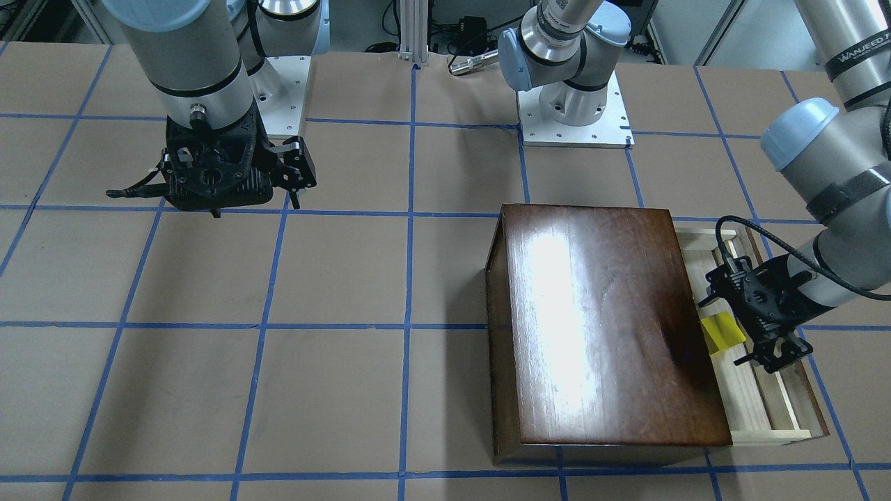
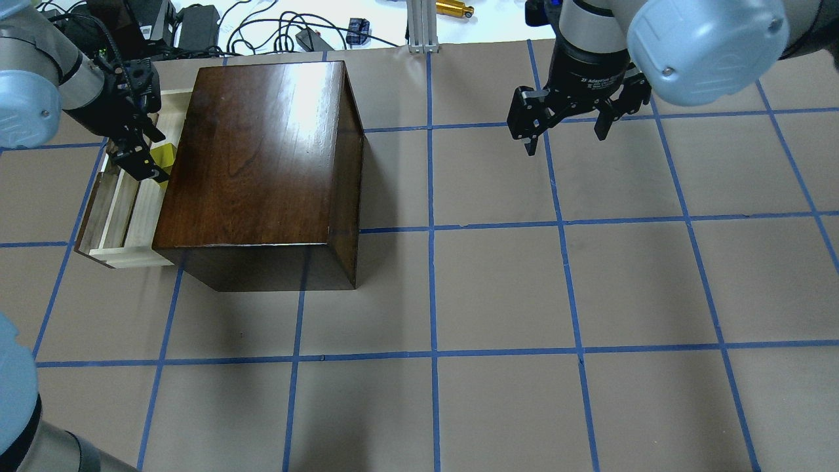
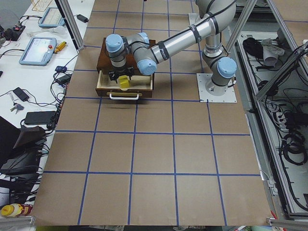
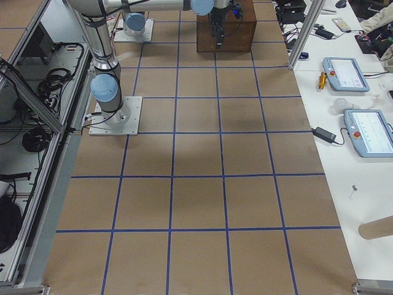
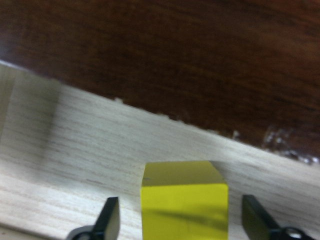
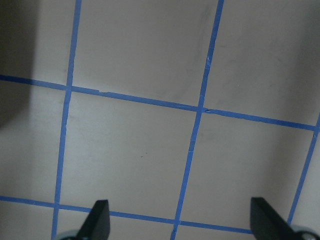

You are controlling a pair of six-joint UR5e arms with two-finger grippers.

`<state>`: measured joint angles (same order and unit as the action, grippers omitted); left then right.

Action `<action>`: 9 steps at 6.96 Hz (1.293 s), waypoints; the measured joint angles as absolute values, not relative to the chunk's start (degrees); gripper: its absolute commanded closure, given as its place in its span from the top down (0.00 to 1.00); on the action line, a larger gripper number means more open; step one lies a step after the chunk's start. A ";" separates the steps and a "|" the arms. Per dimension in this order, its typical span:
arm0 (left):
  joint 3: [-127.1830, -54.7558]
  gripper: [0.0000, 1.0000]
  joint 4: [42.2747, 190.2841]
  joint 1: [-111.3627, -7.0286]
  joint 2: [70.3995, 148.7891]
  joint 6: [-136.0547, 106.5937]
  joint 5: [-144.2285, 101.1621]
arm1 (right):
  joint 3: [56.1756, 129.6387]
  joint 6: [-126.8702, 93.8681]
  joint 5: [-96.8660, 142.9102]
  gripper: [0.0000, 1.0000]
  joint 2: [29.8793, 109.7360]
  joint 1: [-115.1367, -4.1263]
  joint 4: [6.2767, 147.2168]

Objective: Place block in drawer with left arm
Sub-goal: 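Lower the cube into the drawer and open the left gripper, then raise the left gripper and move it over the cabinet top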

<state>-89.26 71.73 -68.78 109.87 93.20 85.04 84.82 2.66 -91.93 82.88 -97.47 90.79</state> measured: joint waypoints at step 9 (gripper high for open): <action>-89.52 1.00 94.31 -72.44 87.36 82.47 87.67 | 84.81 2.72 -91.93 1.00 82.88 -97.47 90.79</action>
